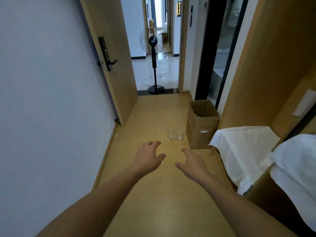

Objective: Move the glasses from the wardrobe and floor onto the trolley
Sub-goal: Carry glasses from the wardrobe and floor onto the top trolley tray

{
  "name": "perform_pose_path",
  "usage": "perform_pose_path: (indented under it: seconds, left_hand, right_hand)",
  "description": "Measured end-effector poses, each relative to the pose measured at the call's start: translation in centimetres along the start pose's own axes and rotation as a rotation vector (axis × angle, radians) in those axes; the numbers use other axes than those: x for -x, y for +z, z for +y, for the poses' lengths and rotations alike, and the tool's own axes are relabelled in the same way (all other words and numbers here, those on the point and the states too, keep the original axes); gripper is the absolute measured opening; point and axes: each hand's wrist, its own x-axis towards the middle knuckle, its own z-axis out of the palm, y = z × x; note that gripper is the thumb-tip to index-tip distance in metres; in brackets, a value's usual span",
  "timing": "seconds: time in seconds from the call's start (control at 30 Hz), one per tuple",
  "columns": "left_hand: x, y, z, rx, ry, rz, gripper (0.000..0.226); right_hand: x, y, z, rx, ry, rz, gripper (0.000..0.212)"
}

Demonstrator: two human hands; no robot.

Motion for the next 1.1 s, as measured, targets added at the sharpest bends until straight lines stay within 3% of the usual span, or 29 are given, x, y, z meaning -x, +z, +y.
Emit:
perform_pose_path:
  seconds: [0.5, 1.1]
  left_hand:
    - [-16.4, 3.1, 1.0, 0.038, -0.015, -0.117, 0.061]
    - [-47.7, 3.1, -6.6, 0.136, -0.049, -0.253, 0.061]
  right_hand:
    - [-15.5, -1.0, 2.1, -0.029, 0.065, -0.054, 0.071]
    - [-43.4, -1.2, -2.9, -0.068, 0.274, -0.116, 0.072]
